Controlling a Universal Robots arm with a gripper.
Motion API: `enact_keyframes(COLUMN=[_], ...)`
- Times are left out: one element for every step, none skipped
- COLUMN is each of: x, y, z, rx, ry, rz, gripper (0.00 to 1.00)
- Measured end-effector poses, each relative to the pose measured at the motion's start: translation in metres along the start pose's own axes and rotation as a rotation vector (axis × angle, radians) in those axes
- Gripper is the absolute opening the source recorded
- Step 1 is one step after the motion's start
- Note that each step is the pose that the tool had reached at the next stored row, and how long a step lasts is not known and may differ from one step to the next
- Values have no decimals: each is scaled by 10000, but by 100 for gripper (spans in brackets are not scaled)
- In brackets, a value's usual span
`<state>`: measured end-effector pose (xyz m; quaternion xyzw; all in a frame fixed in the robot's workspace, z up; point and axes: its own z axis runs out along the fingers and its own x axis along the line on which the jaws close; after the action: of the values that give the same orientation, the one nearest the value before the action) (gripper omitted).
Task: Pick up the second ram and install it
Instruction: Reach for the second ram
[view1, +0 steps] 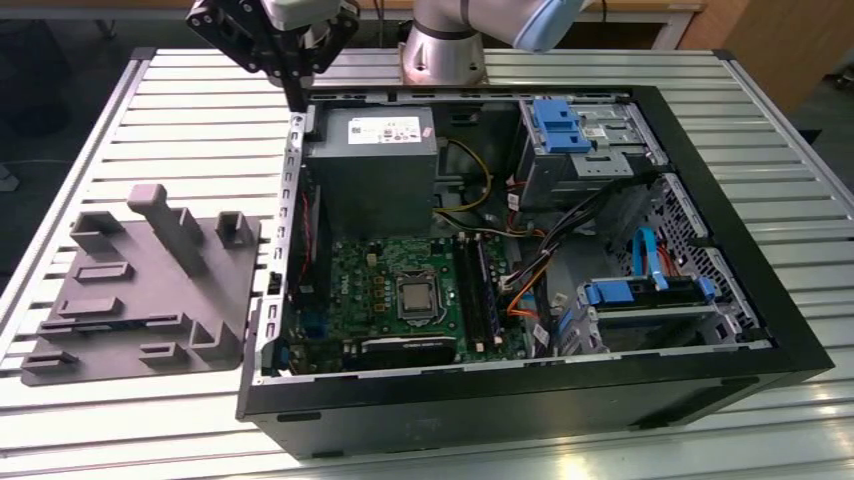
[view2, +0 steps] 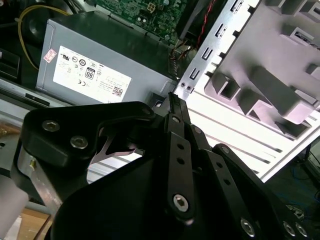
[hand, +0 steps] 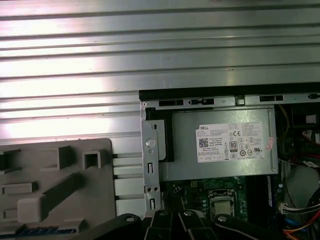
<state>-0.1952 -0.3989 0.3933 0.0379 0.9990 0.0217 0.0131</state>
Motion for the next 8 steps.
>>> enact_keyframes(x=[7,14,20,27,33,40,46,53], y=[0,-1,-2,-2,-3,-3,-3,-4], z=[-1,-1,-1,-1,-1,-2,-2,-2], rx=[1,1,1,1,1,1,0,1], ry=[0,0,1,0,0,1,0,0], rz=[0,0,0,0,0,1,0,0], gripper=[11,11,11,11,11,11,11,11])
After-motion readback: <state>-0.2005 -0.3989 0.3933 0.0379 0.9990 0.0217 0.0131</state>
